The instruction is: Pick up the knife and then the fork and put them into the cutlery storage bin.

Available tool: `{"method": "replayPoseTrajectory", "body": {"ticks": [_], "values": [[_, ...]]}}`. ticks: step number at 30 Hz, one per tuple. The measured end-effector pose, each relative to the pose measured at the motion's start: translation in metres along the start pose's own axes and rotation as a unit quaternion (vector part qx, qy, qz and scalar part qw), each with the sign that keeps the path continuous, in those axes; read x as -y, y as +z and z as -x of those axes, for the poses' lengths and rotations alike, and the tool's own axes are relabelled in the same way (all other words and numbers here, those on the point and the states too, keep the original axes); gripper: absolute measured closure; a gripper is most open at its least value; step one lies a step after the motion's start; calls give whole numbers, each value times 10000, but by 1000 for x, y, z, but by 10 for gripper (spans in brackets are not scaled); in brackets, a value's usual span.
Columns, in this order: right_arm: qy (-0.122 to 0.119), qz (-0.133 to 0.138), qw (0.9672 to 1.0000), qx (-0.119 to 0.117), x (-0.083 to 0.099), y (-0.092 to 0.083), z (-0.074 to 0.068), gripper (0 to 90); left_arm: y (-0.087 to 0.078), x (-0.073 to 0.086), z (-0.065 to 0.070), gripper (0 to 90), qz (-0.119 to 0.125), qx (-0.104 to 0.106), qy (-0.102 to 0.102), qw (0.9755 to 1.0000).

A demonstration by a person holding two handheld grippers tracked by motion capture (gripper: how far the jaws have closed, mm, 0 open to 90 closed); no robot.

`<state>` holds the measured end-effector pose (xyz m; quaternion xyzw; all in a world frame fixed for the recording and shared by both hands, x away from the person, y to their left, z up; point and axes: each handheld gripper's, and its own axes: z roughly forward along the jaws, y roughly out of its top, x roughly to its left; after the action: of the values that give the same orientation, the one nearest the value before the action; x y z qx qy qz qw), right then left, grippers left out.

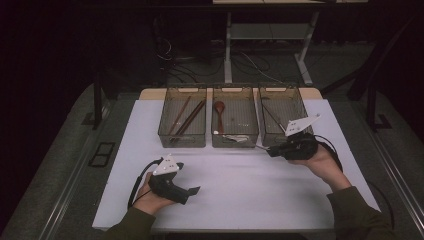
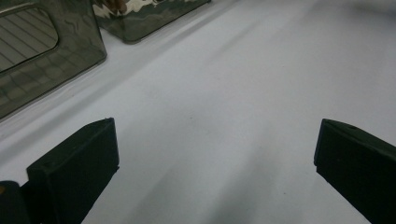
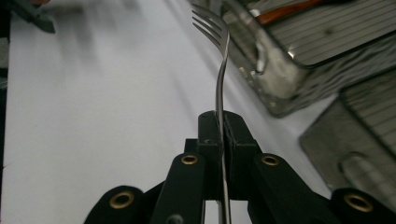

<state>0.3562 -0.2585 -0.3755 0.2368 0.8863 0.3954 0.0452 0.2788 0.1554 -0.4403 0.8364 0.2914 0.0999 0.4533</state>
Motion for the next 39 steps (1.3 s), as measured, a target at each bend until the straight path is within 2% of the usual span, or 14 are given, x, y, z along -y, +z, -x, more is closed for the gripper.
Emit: {"method": "replayPoseTrajectory", "body": {"ticks": [3,10,16,19,23,28,31,35,39], "values": [[85,156,9998,117,-4,-8,7,866,2,1,1,0,-80,-15,-60,9999],[300,415,9980,382,-10,-26,25,865,2,0,3,0,-94,-43,1,9999],[591,581,9942,686,-10,-34,42,866,1,0,2,0,-82,-56,13,9999],[846,629,9901,931,-7,-37,54,866,0,1,2,0,-76,-63,-16,10000],[1158,577,9815,1408,-4,-40,72,865,1,1,1,0,-89,-28,-15,10000],[1543,511,9706,1775,1,-38,91,865,1,1,2,0,-136,-6,16,9999],[1678,413,9654,1955,5,-32,99,865,1,1,2,0,-119,3,-4,9999],[1777,160,9617,2081,8,-21,106,865,1,1,1,0,-153,32,5,9999],[1772,-146,9605,2140,7,-8,108,861,2,2,2,0,-204,59,15,9998]]}}
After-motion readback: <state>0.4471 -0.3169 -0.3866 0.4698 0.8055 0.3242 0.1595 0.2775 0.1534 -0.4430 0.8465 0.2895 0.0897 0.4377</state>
